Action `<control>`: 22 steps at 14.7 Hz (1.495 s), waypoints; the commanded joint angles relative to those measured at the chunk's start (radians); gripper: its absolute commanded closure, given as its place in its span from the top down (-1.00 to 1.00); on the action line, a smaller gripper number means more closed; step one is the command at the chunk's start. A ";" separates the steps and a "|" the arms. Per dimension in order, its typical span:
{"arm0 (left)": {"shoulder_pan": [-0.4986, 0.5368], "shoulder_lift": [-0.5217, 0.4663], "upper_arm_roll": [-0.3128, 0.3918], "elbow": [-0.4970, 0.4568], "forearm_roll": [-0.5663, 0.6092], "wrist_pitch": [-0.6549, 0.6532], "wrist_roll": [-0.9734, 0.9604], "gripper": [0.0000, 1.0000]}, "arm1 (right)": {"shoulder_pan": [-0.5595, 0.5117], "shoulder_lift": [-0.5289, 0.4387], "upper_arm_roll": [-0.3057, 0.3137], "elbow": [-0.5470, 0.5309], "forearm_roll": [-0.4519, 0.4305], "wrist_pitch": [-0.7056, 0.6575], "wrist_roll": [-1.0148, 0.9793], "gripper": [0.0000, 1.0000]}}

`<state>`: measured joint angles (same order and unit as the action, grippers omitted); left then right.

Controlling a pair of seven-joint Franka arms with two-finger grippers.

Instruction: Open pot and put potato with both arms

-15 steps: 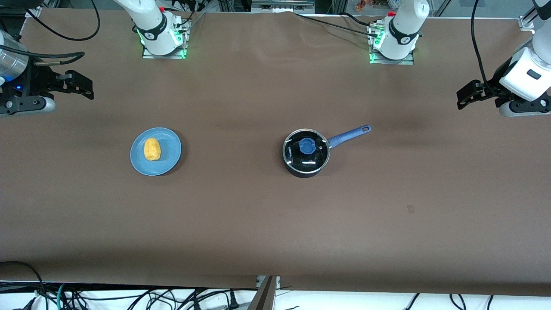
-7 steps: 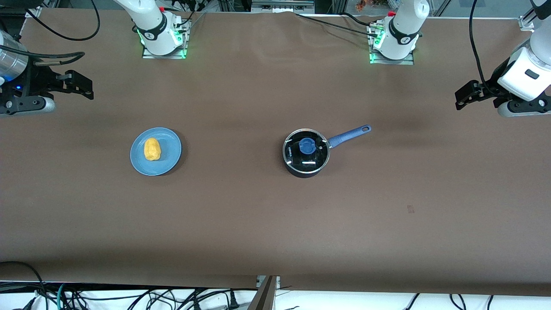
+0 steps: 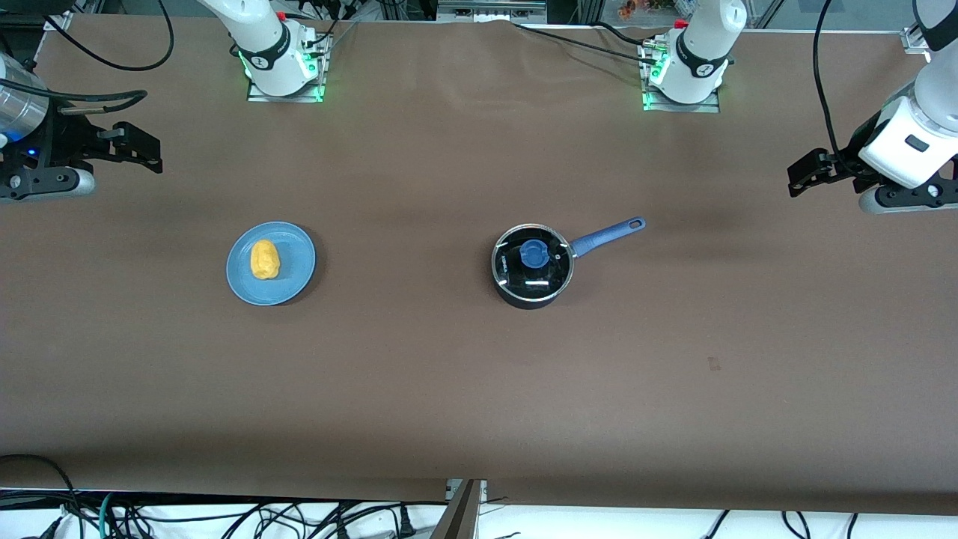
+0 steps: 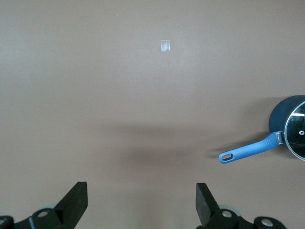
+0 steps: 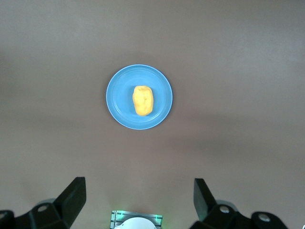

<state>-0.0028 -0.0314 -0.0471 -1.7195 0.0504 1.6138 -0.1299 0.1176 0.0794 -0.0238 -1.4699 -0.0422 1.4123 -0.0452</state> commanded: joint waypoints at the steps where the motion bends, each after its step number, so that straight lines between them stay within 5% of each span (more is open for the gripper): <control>1: -0.003 0.013 -0.002 0.021 -0.003 -0.003 -0.028 1.00 | -0.010 -0.009 0.002 -0.007 0.016 0.008 0.004 1.00; 22: -0.003 0.013 -0.002 0.024 -0.001 -0.047 -0.037 1.00 | -0.010 -0.009 0.002 -0.007 0.018 0.008 0.005 1.00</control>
<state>-0.0046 -0.0287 -0.0495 -1.7195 0.0504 1.6063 -0.1667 0.1174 0.0794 -0.0250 -1.4699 -0.0420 1.4124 -0.0452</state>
